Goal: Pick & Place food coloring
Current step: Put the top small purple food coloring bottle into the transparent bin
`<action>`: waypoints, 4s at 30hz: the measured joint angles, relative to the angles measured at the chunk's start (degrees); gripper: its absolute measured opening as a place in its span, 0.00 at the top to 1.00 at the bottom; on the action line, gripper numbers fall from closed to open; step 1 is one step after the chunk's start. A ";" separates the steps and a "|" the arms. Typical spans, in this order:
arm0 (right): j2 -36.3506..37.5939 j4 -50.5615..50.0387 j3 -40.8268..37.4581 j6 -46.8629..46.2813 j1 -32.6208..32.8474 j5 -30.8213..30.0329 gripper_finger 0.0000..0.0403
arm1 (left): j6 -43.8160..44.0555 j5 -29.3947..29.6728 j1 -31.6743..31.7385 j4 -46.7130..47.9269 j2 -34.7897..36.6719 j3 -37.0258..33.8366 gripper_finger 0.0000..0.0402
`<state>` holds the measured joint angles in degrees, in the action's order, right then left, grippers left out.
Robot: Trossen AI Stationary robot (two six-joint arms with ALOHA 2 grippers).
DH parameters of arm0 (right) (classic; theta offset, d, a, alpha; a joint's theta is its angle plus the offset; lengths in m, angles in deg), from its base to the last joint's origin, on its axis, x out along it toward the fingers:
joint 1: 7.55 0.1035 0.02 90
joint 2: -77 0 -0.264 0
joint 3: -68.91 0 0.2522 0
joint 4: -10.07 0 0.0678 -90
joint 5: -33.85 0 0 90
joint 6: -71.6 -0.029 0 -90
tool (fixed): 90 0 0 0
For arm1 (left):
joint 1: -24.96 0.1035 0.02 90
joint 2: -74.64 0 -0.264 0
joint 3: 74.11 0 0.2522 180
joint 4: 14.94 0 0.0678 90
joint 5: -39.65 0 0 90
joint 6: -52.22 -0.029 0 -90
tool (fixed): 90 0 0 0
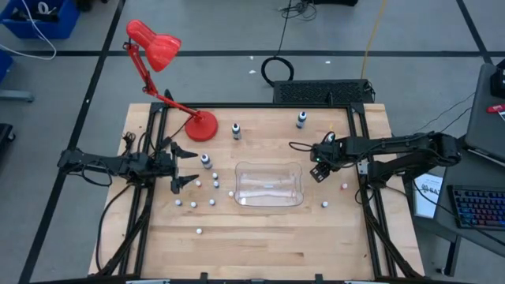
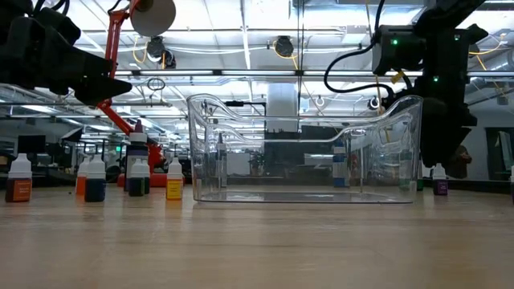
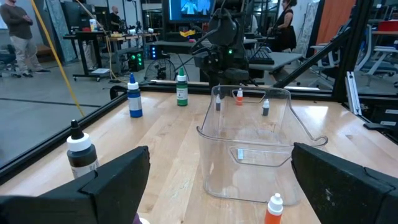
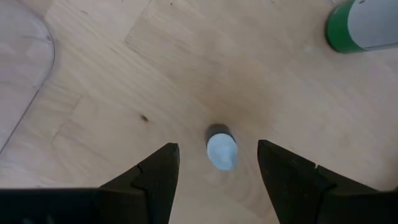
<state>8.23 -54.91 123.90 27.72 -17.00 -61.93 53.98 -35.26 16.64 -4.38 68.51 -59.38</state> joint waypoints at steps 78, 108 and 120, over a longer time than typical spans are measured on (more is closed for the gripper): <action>-1.86 4.44 -4.20 -2.40 0.04 1.48 0.48 | 0.00 0.01 -0.01 -0.01 -0.01 0.00 0.03; -1.84 1.74 -1.53 -2.56 0.00 -1.71 0.48 | 0.00 0.00 0.00 0.00 -0.02 0.00 0.03; -1.84 1.03 -1.55 -2.40 0.00 -1.51 0.48 | 0.00 0.01 0.00 -0.01 -0.02 0.00 0.03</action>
<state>6.39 -53.88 122.35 25.31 -17.00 -63.44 53.98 -35.24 16.64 -4.39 68.49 -59.38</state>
